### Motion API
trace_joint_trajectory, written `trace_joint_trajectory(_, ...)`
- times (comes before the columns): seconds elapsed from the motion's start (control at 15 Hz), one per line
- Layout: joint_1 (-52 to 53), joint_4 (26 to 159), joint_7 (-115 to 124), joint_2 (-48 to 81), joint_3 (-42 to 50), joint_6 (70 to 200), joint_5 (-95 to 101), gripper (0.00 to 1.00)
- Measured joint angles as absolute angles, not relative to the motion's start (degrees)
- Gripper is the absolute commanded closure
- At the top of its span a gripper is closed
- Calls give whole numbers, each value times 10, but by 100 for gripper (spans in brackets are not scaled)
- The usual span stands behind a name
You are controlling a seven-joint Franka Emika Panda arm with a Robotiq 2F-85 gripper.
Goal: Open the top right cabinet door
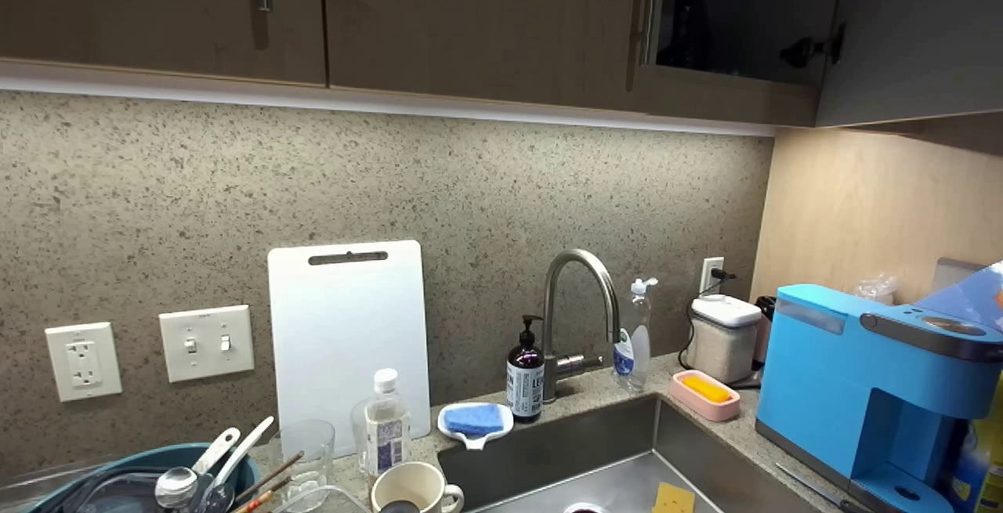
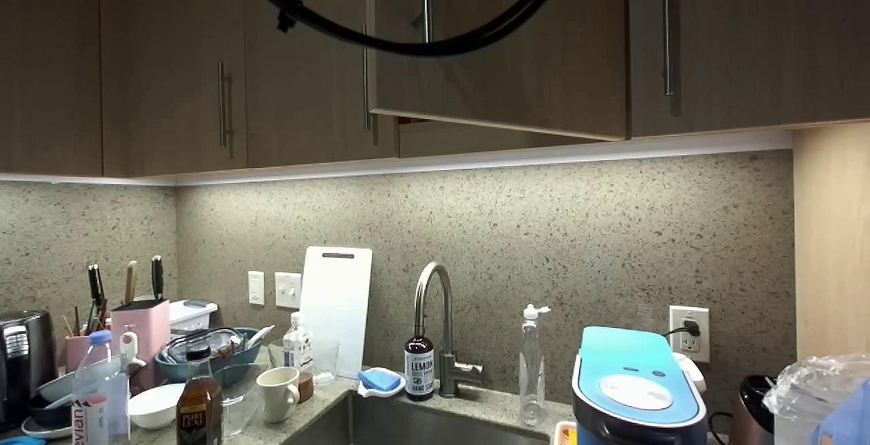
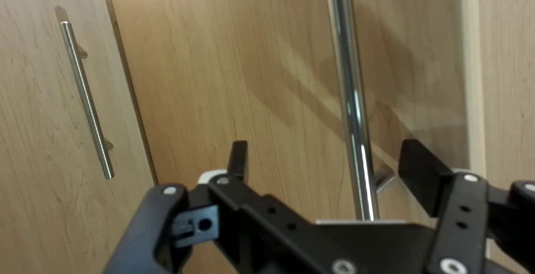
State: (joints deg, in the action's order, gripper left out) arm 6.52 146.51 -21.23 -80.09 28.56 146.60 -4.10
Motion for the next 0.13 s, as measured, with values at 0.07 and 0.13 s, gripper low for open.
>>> trace_joint_trajectory(0.07,65,1465,-212,-801,286,1466,-41,7)
trace_joint_trajectory(0.13,65,1465,-212,-801,286,1466,-41,7)
